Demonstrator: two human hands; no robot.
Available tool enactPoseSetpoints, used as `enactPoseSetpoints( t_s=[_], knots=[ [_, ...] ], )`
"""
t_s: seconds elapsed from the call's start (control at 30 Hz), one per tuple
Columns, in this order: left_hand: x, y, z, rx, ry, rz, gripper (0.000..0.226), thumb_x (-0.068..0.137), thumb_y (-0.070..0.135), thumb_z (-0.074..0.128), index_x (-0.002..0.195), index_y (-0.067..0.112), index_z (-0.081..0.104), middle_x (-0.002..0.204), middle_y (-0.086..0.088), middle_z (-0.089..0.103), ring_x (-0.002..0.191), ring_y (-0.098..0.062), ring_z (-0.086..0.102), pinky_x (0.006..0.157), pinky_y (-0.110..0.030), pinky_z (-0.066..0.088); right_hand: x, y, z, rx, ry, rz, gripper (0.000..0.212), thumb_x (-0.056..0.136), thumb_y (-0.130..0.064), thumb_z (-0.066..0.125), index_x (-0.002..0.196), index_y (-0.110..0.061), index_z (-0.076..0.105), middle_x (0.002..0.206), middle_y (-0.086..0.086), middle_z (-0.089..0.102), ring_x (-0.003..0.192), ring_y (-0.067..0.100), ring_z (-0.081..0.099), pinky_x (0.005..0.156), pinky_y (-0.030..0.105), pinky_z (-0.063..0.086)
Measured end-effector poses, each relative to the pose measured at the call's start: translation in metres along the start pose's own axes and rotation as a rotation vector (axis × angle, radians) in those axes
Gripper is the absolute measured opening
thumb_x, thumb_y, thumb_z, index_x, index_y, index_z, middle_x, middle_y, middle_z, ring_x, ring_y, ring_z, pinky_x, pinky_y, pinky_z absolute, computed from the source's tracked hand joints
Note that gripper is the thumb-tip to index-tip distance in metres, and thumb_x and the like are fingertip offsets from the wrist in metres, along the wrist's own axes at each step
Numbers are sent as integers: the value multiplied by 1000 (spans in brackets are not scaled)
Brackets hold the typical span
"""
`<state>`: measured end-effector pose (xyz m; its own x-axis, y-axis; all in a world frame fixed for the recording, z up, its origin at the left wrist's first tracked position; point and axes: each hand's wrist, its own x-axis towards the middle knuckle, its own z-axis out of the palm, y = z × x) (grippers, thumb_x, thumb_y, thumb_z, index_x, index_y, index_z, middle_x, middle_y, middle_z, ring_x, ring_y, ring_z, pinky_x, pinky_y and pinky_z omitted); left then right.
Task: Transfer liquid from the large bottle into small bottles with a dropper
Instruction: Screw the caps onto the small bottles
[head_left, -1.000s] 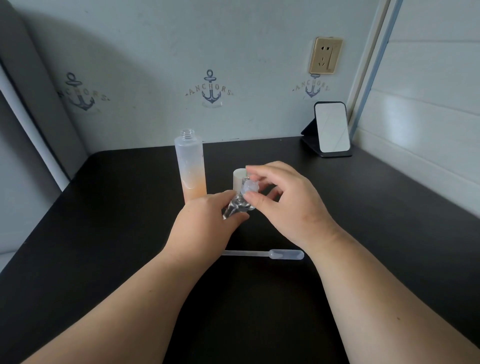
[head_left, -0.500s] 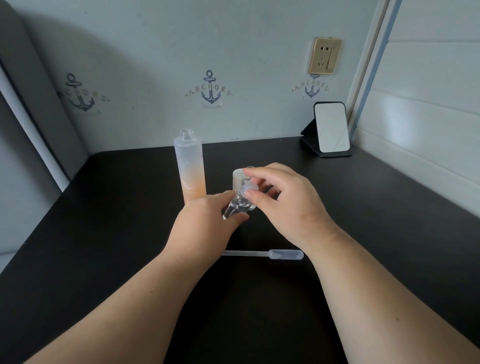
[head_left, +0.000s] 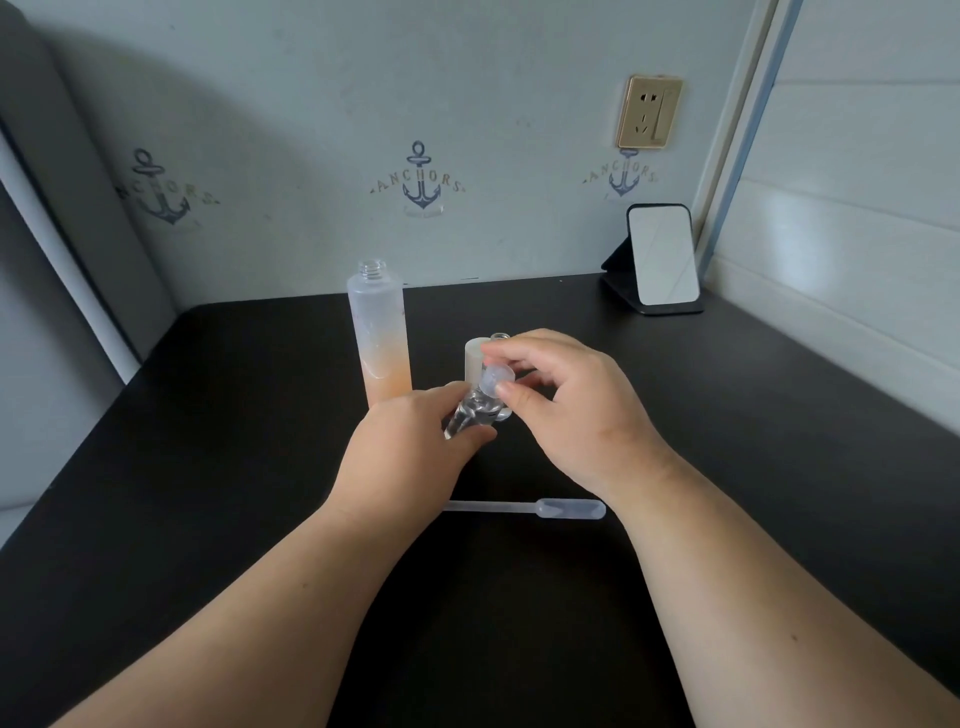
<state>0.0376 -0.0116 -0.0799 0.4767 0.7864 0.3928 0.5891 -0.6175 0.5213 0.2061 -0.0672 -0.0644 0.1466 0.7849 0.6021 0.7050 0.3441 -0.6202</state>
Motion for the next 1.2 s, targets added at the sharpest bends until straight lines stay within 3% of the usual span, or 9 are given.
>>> enactPoseSetpoints(
  t_s=[0.1, 0.2, 0.5, 0.6, 0.7, 0.8, 0.9, 1.07, 1.2],
  knots=[
    [0, 2, 1, 14, 1, -8, 19, 92, 42, 69, 111, 39, 69, 69, 17, 58, 66, 0, 57, 56, -14, 39, 0, -1, 0, -16, 36, 23, 30, 89, -19, 76, 119, -20, 74, 104, -10, 69, 96, 8, 66, 83, 32, 58],
    [0, 3, 1, 27, 6, -11, 15, 92, 43, 68, 107, 40, 68, 66, 17, 56, 62, 0, 56, 54, -14, 36, -1, -3, 1, -3, 7, 19, 35, 92, -18, 73, 126, -21, 70, 117, -10, 70, 105, 6, 66, 89, 29, 58],
    [-1, 5, 2, 73, 20, -77, 8, 94, 44, 67, 94, 38, 62, 69, 13, 59, 64, -3, 58, 54, -19, 40, -2, 0, 3, 62, 79, 76, 30, 90, -17, 75, 120, -19, 73, 108, -12, 71, 96, 0, 67, 83, 16, 55],
    [4, 4, 5, 100, 11, -158, 19, 93, 46, 68, 87, 31, 56, 75, 12, 62, 68, -4, 59, 57, -20, 45, 1, 5, -6, 83, 228, 188, 19, 95, -22, 67, 111, -26, 75, 102, -17, 71, 94, -6, 64, 76, 6, 48],
    [8, 5, 5, 158, -3, -203, 25, 92, 50, 66, 95, 26, 59, 79, 11, 63, 70, -5, 58, 57, -19, 44, 5, 15, -16, 121, 368, 373, 19, 96, -21, 61, 99, -36, 72, 96, -19, 71, 92, -4, 65, 75, 9, 47],
    [11, 7, 6, 213, -23, -216, 28, 93, 51, 64, 102, 25, 60, 83, 8, 64, 71, -6, 57, 55, -20, 41, 7, 25, -21, 157, 440, 498, 22, 96, -16, 59, 98, -33, 73, 90, -18, 70, 82, -11, 64, 60, 4, 44],
    [16, 10, 4, 276, -19, -240, 30, 95, 51, 63, 93, 20, 59, 78, 5, 61, 68, -8, 55, 53, -24, 36, 6, 33, -22, 121, 442, 573, 24, 96, -12, 58, 104, -29, 74, 90, -19, 68, 78, -14, 62, 54, -1, 40],
    [28, 13, 3, 383, -56, -295, 38, 96, 54, 57, 84, 18, 55, 76, -1, 60, 71, -17, 58, 57, -28, 39, 5, 40, -22, 97, 408, 640, 28, 94, -9, 57, 107, -27, 73, 99, -14, 69, 88, 2, 63, 62, 11, 42],
    [36, 14, 3, 513, -75, -290, 49, 96, 61, 51, 73, 18, 48, 71, -2, 55, 60, -15, 52, 48, -26, 30, 6, 44, -19, 37, 342, 603, 28, 92, -6, 60, 109, -26, 71, 105, -10, 64, 87, 1, 60, 72, 18, 50]
  ],
)
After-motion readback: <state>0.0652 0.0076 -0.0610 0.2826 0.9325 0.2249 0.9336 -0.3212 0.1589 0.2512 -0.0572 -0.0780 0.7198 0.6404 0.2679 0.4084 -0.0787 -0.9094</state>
